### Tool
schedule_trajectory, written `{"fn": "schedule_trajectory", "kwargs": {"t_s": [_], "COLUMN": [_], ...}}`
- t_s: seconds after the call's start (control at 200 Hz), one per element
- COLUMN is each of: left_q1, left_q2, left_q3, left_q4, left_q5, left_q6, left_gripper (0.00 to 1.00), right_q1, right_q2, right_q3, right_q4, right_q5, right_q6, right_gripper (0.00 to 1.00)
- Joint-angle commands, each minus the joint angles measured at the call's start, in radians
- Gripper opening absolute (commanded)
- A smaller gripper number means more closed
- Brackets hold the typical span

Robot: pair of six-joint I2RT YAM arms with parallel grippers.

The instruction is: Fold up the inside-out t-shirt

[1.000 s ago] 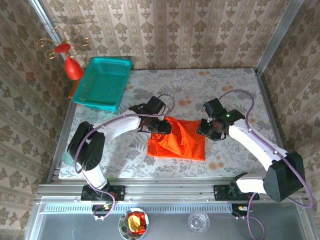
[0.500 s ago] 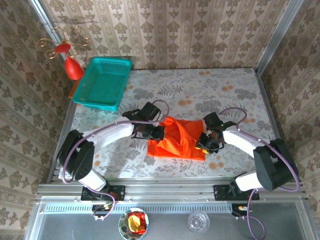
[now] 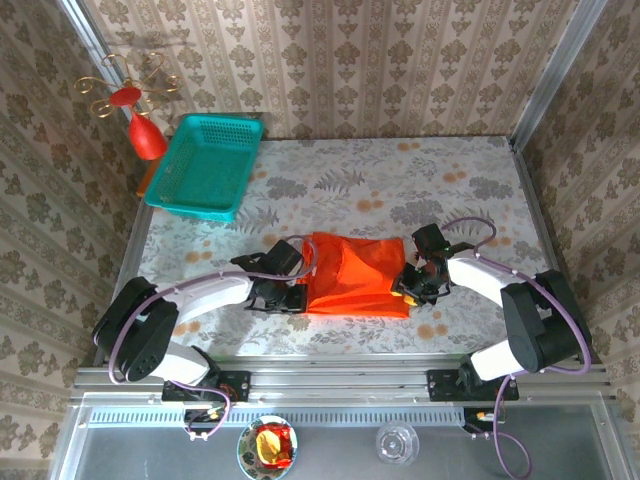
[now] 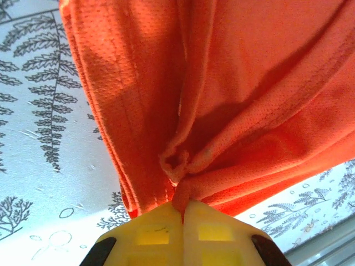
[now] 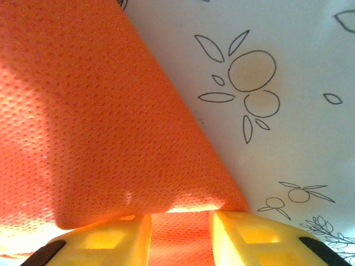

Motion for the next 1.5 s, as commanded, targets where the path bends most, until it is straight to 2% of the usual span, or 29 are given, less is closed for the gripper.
{"fn": "schedule_trajectory", "kwargs": {"t_s": [0.0,0.08,0.185,0.385,0.505,0.68,0.965,1.16,1.35,1.495], "left_q1": [0.003,0.004,0.022,0.155,0.226,0.276,0.311,0.312,0.315,0.315], "left_q2": [0.019,0.01,-0.037,-0.064,0.03,0.213,0.448,0.493,0.44,0.439], "left_q3": [-0.014,0.007,0.043,0.136,0.262,0.454,0.632,0.668,0.664,0.674], "left_q4": [0.01,-0.019,-0.066,-0.078,-0.092,-0.117,-0.153,-0.119,-0.12,-0.143], "left_q5": [-0.009,-0.023,-0.053,-0.035,-0.007,0.031,0.089,0.145,0.109,0.133], "left_q6": [-0.036,-0.023,-0.009,0.05,0.124,0.215,0.287,0.279,0.272,0.282], "left_gripper": [0.01,0.05,0.15,0.27,0.29,0.33,0.35,0.33,0.33,0.34], "right_q1": [-0.011,-0.011,-0.011,-0.01,-0.011,-0.017,-0.029,-0.033,-0.042,-0.05], "right_q2": [-0.014,-0.036,-0.093,-0.127,-0.084,0.043,0.198,0.228,0.227,0.25], "right_q3": [-0.013,0.004,0.033,0.115,0.179,0.308,0.422,0.462,0.483,0.505], "right_q4": [-0.02,-0.037,-0.073,-0.145,-0.178,-0.217,-0.187,-0.215,-0.232,-0.249], "right_q5": [0.037,0.025,0.004,0.005,0.026,0.109,0.081,0.145,0.207,0.259], "right_q6": [-0.012,-0.014,-0.017,-0.059,-0.107,-0.172,-0.186,-0.192,-0.205,-0.23], "right_gripper": [0.35,0.36,0.36,0.36,0.36,0.35,0.3,0.3,0.29,0.29]}}
